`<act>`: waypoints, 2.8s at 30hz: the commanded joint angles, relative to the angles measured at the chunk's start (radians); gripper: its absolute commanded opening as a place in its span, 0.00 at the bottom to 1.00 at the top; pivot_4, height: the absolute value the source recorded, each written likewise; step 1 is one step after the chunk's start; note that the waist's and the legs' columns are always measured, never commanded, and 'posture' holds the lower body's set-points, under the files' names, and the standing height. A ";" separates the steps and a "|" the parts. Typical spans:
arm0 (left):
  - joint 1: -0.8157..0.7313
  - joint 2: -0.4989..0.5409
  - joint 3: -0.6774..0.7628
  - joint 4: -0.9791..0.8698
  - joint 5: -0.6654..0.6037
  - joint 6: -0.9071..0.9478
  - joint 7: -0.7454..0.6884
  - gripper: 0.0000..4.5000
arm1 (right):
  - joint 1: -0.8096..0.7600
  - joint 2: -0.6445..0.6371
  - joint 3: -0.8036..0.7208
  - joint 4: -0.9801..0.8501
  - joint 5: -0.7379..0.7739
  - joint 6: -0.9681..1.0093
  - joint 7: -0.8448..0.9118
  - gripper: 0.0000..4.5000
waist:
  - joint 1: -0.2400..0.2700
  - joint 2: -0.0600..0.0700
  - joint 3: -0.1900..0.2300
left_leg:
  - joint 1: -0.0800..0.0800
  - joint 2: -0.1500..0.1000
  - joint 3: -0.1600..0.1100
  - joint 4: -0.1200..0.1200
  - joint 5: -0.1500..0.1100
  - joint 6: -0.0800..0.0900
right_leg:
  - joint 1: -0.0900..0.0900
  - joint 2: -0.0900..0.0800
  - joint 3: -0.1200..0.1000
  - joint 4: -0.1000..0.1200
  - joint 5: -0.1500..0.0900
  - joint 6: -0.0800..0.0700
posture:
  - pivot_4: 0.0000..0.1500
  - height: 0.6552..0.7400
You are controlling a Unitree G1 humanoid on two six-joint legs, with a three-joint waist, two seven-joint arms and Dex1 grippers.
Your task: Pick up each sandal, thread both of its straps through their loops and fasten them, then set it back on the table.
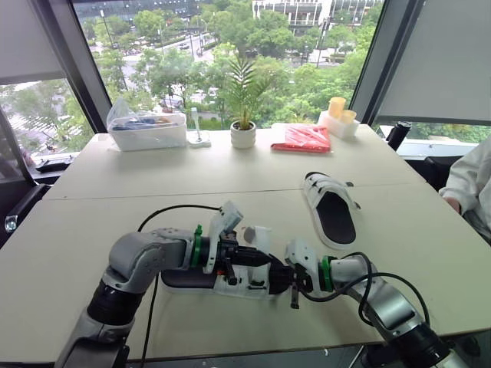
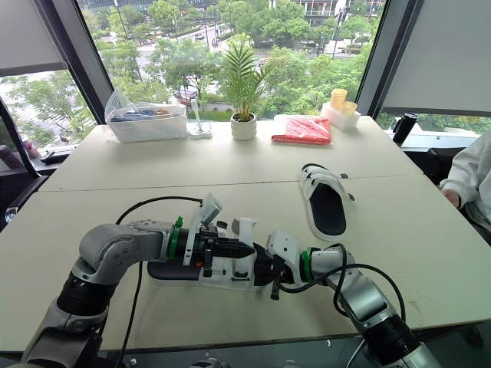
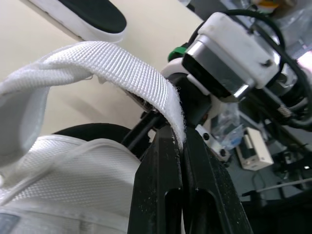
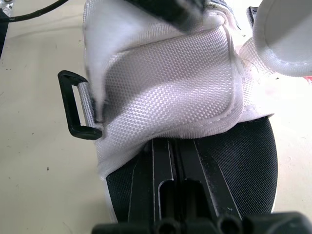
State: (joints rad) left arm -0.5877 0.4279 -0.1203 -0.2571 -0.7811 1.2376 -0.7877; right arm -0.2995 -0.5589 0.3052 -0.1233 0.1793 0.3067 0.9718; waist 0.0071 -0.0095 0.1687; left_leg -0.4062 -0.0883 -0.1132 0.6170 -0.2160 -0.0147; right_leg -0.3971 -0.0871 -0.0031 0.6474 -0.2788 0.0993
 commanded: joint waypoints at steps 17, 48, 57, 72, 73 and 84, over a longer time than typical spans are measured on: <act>0.078 0.050 -0.094 -0.045 0.113 -0.168 0.043 0.01 | 0.023 -0.001 0.025 0.027 -0.033 0.024 -0.012 0.00 | 0.002 0.000 -0.001 | 0.000 0.000 0.000 0.000 0.000 0.000 | 0.000 0.000 0.000 0.000 0.000 0.000 | 1.00 1.00; 0.014 -0.091 0.139 0.071 -0.136 0.012 0.075 0.01 | 0.021 -0.007 0.028 0.030 -0.041 0.017 -0.007 0.00 | 0.004 0.000 0.000 | 0.000 0.000 0.000 0.000 0.000 0.000 | 0.000 0.000 0.000 0.000 0.000 0.000 | 1.00 1.00; 0.045 -0.055 0.082 0.059 -0.097 -0.006 0.065 0.01 | 0.017 -0.009 0.028 0.035 -0.040 0.015 -0.004 0.00 | 0.003 0.000 -0.001 | 0.000 0.000 0.000 0.000 0.000 0.000 | 0.000 0.000 0.000 0.000 0.000 0.000 | 1.00 1.00; 0.083 0.006 -0.020 0.072 0.001 -0.135 -0.016 0.01 | 0.023 -0.014 0.025 0.026 -0.039 0.021 -0.005 0.00 | 0.004 0.000 -0.001 | 0.000 0.000 0.000 0.000 0.000 0.000 | 0.000 0.000 0.000 0.000 0.000 0.000 | 1.00 1.00; 0.085 0.013 -0.032 0.072 0.017 -0.158 -0.028 0.01 | 0.023 -0.014 0.025 0.026 -0.039 0.021 -0.005 0.00 | 0.004 0.000 -0.001 | 0.000 0.000 0.000 0.000 0.000 0.000 | 0.000 0.000 0.000 0.000 0.000 0.000 | 1.00 1.00; 0.081 0.087 -0.139 0.094 0.156 -0.342 -0.163 0.01 | 0.019 -0.013 0.026 0.029 -0.042 0.019 -0.005 0.00 | 0.004 0.000 -0.001 | 0.000 0.000 0.000 -0.001 0.000 0.000 | 0.000 -0.001 0.000 -0.001 -0.001 -0.001 | 1.00 1.00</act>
State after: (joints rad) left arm -0.5058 0.5013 -0.2258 -0.1660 -0.6468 0.9083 -0.9230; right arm -0.2983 -0.5620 0.3077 -0.1248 0.1725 0.2991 0.9693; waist 0.0110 -0.0097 0.1681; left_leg -0.4059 -0.0883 -0.1132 0.6165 -0.2161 -0.0148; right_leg -0.3969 -0.0878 -0.0029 0.6468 -0.2794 0.0980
